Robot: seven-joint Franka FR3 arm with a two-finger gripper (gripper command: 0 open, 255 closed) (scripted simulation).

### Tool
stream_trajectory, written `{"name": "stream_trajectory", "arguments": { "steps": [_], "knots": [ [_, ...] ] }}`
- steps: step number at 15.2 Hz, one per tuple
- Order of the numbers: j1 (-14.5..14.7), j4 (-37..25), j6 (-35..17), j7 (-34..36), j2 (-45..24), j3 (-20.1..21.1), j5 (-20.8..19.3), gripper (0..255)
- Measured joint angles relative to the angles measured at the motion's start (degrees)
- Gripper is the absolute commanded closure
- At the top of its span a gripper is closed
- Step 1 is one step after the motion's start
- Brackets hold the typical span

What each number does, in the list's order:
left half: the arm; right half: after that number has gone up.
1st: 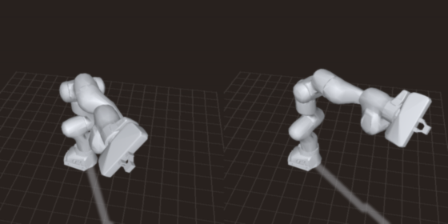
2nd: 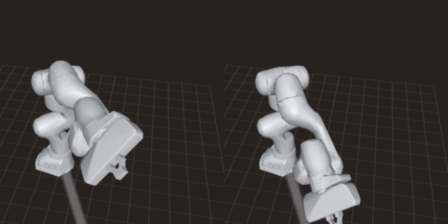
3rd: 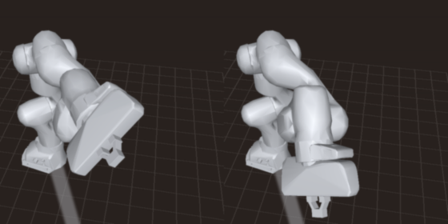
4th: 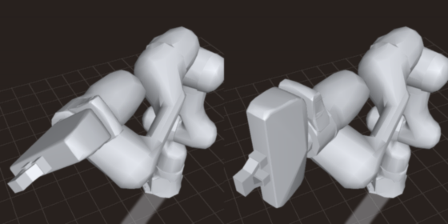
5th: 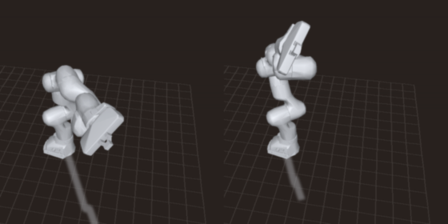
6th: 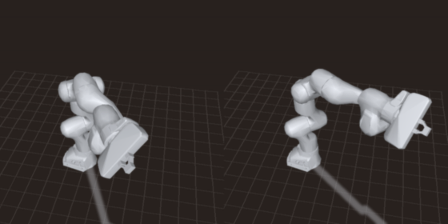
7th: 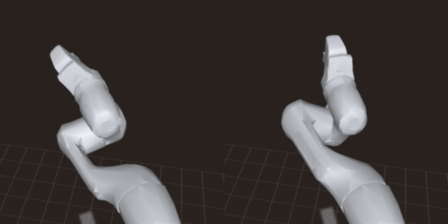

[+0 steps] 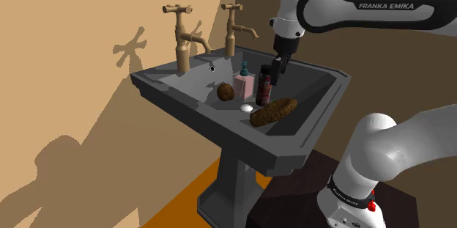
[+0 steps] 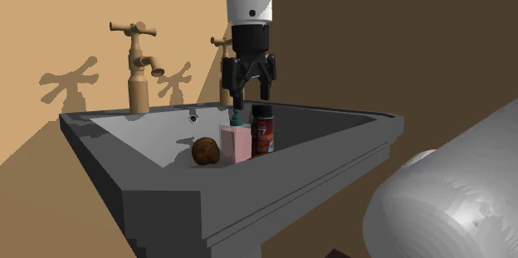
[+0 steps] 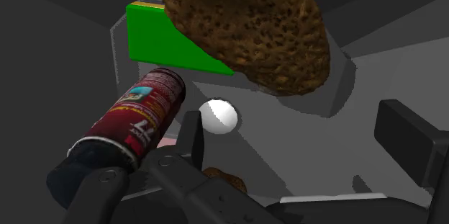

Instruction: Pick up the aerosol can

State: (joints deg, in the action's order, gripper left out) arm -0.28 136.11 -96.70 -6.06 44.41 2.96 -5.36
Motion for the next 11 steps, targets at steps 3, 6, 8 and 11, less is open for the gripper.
{"name": "stream_trajectory", "arguments": {
  "steps": [3, 6, 8, 11],
  "knots": [
    [-0.1, -2.1, 0.4, -2.2, -2.6, -1.9, 0.0, 0],
    [-0.3, -7.3, 1.0, -7.6, -9.2, -6.2, 0.4, 0],
    [-0.4, -11.7, 1.8, -11.7, -14.4, -9.1, 1.0, 0],
    [-0.5, -18.9, 4.0, -18.0, -22.3, -13.4, 2.5, 0]
  ]
}}
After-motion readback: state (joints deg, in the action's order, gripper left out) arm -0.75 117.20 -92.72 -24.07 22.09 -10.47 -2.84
